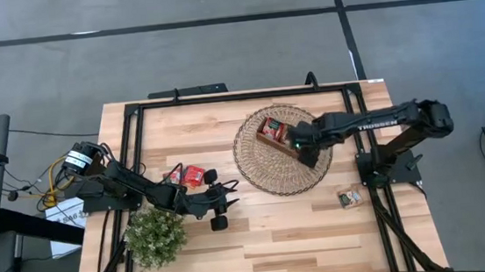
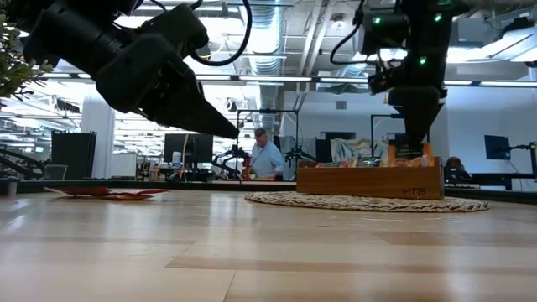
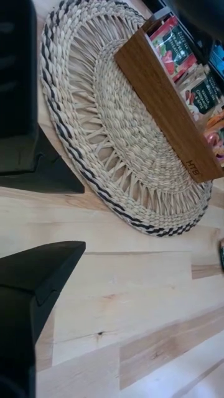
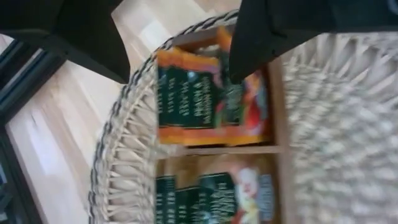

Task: Pick & Place Tea
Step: Put the orange tea bag into the right section of the wooden organizer

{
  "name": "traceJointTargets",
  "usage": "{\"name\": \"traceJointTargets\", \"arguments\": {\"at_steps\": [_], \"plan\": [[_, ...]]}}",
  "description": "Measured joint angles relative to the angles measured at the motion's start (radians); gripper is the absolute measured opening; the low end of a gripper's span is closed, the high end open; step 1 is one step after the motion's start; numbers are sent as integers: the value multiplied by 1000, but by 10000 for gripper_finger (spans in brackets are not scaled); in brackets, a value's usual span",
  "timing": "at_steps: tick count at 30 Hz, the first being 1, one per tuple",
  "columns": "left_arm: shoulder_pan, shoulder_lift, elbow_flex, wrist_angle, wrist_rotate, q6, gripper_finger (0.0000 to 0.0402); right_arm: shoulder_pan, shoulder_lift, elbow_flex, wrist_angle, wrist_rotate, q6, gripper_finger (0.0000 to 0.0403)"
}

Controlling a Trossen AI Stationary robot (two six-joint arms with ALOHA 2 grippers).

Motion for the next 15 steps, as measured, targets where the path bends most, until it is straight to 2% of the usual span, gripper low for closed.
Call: {"name": "traceJointTargets", "arguments": {"at_steps": [2, 8, 15], "plan": [[0, 0, 0, -8, 0, -3, 126, -45, -10, -5, -3, -11, -27, 269], [0, 0, 0, -18, 0, -4, 126, -191, -19, -43, 91, -171, -131, 270], [0, 0, 0, -18, 0, -4, 126, -247, -18, -87, 101, -193, -161, 270]]}}
